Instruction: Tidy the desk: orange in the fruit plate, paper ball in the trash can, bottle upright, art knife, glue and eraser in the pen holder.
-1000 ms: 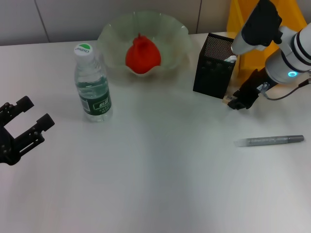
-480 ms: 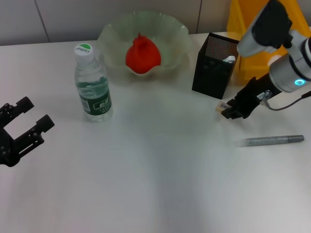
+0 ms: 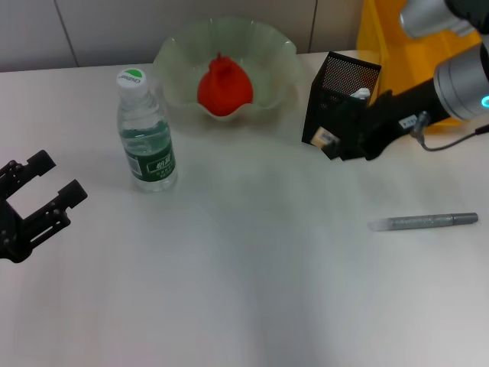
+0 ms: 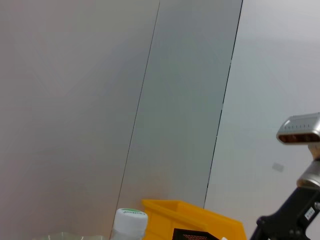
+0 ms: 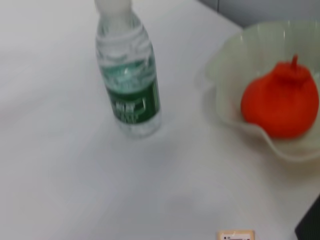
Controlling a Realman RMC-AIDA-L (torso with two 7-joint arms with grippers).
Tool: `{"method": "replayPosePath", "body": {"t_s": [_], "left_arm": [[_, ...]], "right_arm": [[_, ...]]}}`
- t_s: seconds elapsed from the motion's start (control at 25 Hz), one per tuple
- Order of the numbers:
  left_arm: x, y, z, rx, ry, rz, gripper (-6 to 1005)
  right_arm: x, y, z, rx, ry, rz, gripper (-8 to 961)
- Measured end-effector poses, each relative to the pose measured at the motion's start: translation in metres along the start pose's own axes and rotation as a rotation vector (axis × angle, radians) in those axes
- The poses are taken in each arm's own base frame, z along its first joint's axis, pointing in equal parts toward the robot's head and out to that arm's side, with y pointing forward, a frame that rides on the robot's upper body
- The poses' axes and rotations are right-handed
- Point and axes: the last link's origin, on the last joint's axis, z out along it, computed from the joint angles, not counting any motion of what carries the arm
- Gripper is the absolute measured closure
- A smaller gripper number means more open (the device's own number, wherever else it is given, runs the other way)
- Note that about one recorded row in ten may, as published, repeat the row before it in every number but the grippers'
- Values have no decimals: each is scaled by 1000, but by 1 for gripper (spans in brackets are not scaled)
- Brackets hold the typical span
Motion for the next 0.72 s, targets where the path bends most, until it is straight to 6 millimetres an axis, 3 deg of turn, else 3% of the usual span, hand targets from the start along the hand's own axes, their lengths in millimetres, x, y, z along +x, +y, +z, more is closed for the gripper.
{"method": "replayPosePath", "body": {"t_s": [0.44,0.72], "left_arm": [[-1,2,-2,-6,5,-8,260],[0,2,-2,-6,5,-9,260]], "right_arm": [[-28,-13,-11,107,-143,11,657],[-31,-20,-14,145,-170,59,651]]}}
